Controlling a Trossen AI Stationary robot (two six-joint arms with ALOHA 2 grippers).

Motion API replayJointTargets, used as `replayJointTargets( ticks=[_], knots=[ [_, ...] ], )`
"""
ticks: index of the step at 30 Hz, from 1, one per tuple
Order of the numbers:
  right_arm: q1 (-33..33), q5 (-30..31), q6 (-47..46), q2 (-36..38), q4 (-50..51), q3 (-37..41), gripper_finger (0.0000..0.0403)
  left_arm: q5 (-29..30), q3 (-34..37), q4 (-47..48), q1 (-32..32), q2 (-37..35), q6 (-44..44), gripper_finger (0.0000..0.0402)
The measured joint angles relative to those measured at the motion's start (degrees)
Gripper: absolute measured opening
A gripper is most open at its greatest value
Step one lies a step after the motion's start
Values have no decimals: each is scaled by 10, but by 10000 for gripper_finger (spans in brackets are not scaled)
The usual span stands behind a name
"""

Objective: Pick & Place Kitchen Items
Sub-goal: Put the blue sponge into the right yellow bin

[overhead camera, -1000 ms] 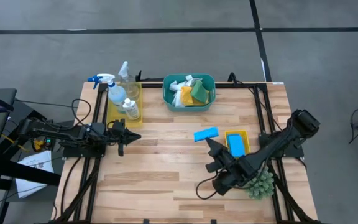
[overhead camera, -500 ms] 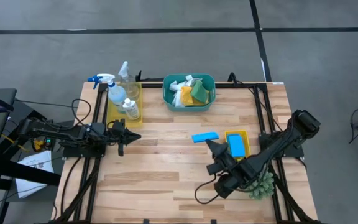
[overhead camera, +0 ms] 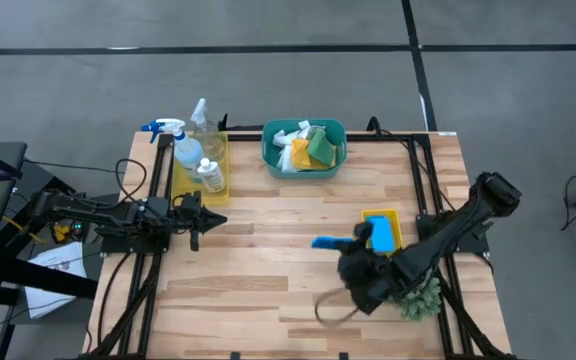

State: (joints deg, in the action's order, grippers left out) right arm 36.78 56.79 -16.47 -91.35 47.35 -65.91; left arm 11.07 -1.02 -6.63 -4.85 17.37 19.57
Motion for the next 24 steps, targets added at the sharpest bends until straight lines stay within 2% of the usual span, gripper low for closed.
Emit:
replayJointTargets(
  ticks=[6,12,19,24],
  knots=[
    [-27,-118,-371,51,207,-35,0,0,0,0,0,0,0,3],
    [-5,-188,-609,66,288,-42,0,0,0,0,0,0,0,3],
    [42,-170,-845,110,301,-1,0,0,0,0,0,0,0,3],
    [57,-137,-945,169,274,70,0,0,0,0,0,0,0,3]
  ],
)
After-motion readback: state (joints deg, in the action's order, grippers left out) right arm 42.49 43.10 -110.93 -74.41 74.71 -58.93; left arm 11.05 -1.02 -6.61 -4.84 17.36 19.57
